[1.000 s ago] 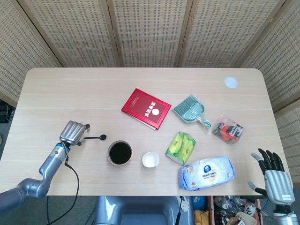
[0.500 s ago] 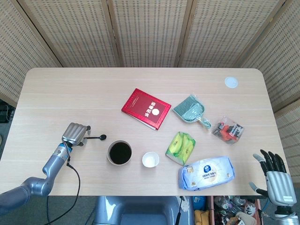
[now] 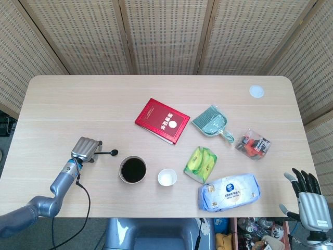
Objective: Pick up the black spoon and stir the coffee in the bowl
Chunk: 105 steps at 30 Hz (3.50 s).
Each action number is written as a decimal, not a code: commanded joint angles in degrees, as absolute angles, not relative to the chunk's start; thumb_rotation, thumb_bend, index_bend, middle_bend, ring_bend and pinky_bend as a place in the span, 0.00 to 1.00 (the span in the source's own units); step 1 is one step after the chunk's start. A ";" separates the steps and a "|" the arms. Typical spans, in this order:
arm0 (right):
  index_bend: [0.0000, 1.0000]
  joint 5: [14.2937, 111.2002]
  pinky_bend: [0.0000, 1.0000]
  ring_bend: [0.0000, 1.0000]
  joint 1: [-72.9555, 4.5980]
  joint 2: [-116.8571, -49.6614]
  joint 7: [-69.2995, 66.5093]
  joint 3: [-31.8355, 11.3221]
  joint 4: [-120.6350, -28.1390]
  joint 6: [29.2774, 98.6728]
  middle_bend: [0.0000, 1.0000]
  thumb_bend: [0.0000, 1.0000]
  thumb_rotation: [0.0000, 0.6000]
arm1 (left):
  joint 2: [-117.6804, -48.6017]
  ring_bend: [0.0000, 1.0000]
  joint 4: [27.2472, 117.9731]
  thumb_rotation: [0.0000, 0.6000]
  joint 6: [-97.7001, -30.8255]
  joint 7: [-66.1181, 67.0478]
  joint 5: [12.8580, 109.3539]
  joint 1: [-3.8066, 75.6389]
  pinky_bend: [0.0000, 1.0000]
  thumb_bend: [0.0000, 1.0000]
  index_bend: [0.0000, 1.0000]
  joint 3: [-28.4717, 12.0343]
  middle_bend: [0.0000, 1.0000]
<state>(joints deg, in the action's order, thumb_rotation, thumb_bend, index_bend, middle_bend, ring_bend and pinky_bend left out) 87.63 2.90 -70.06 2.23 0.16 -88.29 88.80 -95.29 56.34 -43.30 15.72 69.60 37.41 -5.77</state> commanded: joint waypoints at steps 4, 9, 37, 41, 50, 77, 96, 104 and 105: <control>0.22 87.46 0.09 0.02 2.93 -69.92 2.32 0.19 -88.33 88.48 0.15 0.24 1.00 | -95.77 0.71 55.67 1.00 -42.73 17.44 68.31 37.59 0.72 0.39 0.47 -5.53 0.73; 0.22 87.34 0.09 0.02 2.92 -69.90 2.39 0.13 -88.35 88.27 0.15 0.24 1.00 | -96.24 0.71 55.20 1.00 -42.65 18.25 67.37 37.60 0.72 0.39 0.47 -5.48 0.73; 0.22 87.35 0.09 0.02 2.72 -70.02 1.64 -0.12 -87.82 87.58 0.15 0.24 1.00 | -97.11 0.72 53.38 1.00 -43.61 18.68 65.76 36.41 0.72 0.39 0.58 -4.76 0.76; 0.22 87.52 0.09 0.02 2.90 -70.01 1.49 -0.07 -87.78 87.94 0.15 0.24 1.00 | -96.34 0.72 53.59 1.00 -44.09 18.22 66.09 36.09 0.72 0.39 0.60 -4.67 0.77; 0.22 87.67 0.09 0.02 3.43 -69.99 1.11 0.07 -87.61 88.65 0.15 0.24 1.00 | -93.50 0.73 55.65 1.00 -47.40 19.90 68.53 35.78 0.72 0.39 0.61 -4.09 0.78; 0.22 88.71 0.09 0.02 3.16 -70.47 0.80 -0.11 -87.46 88.95 0.15 0.24 1.00 | -81.91 0.70 68.66 1.00 -70.86 38.06 93.93 38.29 0.72 0.39 0.64 0.23 0.74; 0.22 88.65 0.09 0.02 4.28 -70.80 -0.86 0.08 -86.12 90.46 0.15 0.24 1.00 | -89.10 0.65 66.40 1.00 -69.11 54.33 103.72 40.21 0.72 0.39 0.65 2.55 0.70; 0.22 88.32 0.09 0.02 5.04 -70.82 -1.86 0.08 -85.29 91.24 0.15 0.24 1.00 | -92.00 0.65 64.98 1.00 -66.26 58.77 104.61 41.26 0.72 0.39 0.65 2.24 0.70; 0.22 88.26 0.09 0.02 5.13 -70.83 -1.99 0.09 -85.21 91.28 0.15 0.24 1.00 | -92.23 0.65 64.76 1.00 -65.98 59.21 104.70 41.36 0.72 0.39 0.65 2.23 0.70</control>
<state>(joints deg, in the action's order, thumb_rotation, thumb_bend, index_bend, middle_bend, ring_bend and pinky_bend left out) 88.29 5.09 -70.83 -1.95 0.09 -85.24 91.25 -91.94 65.05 -66.29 58.82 104.54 41.18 2.25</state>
